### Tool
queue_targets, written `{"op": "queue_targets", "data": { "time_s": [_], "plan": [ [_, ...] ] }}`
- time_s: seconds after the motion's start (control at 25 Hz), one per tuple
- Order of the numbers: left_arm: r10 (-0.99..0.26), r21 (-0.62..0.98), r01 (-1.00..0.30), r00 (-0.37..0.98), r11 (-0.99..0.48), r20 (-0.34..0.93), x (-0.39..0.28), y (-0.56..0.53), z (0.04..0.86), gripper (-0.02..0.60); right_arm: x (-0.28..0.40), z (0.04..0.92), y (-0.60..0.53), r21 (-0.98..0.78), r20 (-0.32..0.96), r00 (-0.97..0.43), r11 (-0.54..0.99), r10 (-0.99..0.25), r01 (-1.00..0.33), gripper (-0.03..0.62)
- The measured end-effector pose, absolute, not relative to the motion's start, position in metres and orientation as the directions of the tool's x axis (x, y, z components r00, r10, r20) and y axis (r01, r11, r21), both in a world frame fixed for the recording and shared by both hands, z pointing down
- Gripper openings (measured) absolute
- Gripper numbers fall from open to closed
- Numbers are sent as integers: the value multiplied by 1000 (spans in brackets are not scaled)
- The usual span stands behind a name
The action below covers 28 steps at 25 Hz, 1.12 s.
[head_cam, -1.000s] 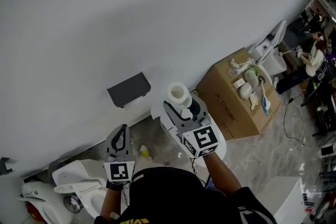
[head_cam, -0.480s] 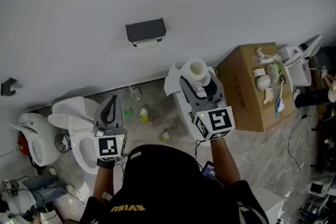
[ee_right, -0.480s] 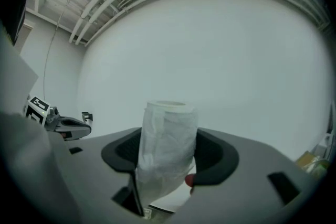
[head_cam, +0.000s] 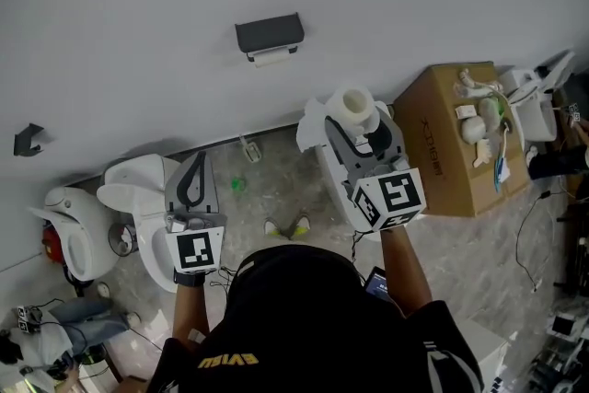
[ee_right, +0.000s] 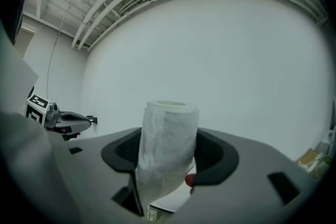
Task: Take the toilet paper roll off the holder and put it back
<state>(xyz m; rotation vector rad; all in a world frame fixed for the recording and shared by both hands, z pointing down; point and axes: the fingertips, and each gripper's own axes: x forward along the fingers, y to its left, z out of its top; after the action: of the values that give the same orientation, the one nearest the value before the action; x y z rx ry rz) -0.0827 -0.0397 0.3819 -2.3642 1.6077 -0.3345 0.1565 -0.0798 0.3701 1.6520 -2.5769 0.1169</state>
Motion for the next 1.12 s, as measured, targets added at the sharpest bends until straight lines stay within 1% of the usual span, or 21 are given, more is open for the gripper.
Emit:
{"op": "queue_targets", "data": {
  "time_s": [0.08,0.16,0.24,0.32,0.44,0.48,0.6,0.64,0.88,0.92,1.0,1.12],
  "plan": [
    [-915,-526,-763,396,-376,79,-83,-35,383,12,151,371,-82,-14,112,-406,407,-907,-913,264],
    [-905,-571,-723,416,-389,90,-89,-31,381,12,146,370,-83,-12,111,-400,401,-910,-916,264],
    [-895,-549,-731,439,-407,78,-100,-29,377,12,139,369,-82,-9,113,-404,405,-908,-914,264],
    [-908,-497,-777,414,-387,61,-116,-32,380,12,130,370,-86,-8,115,-411,413,-904,-911,264],
    [-940,-316,-888,341,-334,36,-131,-38,395,12,117,367,-95,-2,111,-421,423,-900,-906,264],
    [-939,-303,-891,343,-337,35,-131,-39,397,12,113,365,-98,3,108,-423,425,-900,-905,264],
    [-910,-457,-803,412,-383,40,-122,-43,391,12,105,359,-105,16,101,-426,430,-899,-903,264],
    [-905,-473,-791,423,-389,38,-120,-45,390,12,104,358,-108,20,101,-427,431,-899,-902,264],
    [-903,-440,-813,430,-382,-11,-118,-59,381,12,98,351,-134,36,90,-431,435,-898,-900,264],
    [-899,-421,-820,437,-388,-22,-116,-59,381,12,97,350,-139,40,87,-433,437,-897,-899,264],
    [-902,-308,-866,429,-393,-55,-114,-61,381,12,95,348,-150,45,83,-438,442,-895,-896,264],
    [-915,-249,-893,400,-376,-54,-114,-66,386,12,90,348,-165,44,79,-441,445,-894,-895,264]
  ]
}}
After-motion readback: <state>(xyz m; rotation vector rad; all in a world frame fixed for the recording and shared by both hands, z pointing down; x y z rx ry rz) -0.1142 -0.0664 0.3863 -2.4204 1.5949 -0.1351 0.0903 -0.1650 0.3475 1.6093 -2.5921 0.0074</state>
